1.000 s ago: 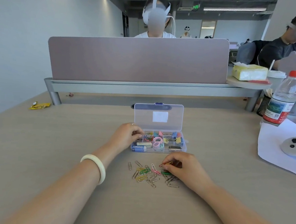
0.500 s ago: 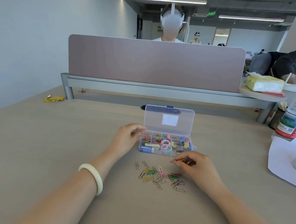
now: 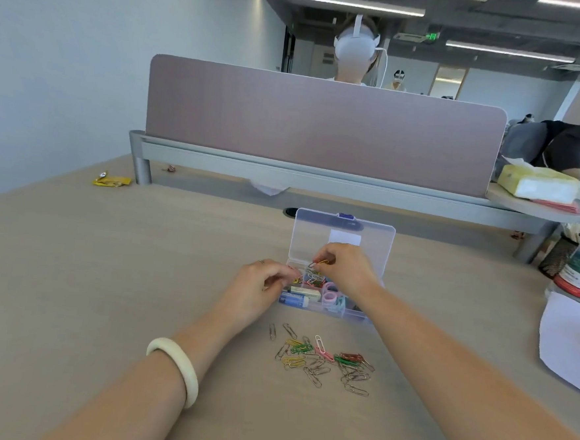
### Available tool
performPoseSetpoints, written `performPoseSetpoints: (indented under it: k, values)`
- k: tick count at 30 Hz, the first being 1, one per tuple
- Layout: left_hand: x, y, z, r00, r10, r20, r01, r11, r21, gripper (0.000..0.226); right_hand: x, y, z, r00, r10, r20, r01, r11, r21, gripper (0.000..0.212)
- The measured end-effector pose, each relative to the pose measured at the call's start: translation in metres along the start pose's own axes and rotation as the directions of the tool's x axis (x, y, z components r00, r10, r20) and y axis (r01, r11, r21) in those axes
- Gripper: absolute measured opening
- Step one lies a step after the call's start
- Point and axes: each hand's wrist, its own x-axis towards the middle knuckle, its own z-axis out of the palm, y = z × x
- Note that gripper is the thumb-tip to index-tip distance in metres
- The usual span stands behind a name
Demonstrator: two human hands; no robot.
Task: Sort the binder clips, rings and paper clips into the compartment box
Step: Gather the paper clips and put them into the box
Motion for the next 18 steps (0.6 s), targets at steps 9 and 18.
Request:
performPoseSetpoints:
  k: [9,18]
  values:
    - [-0.003,0.003,-0.006,1.000,-0.005,0.018,0.005,0.999,0.048,0.024,-0.003,0.001,-0.004,1.000,0.004,-0.010,-0.002,0.979,0.202,0.021]
    - [-0.010,0.007,-0.017,0.986,0.058,0.155,-0.082,0.985,0.150,0.013,-0.070,0.000,-0.033,0.994,-0.097,-0.047,0.107,0.945,0.308,0.010]
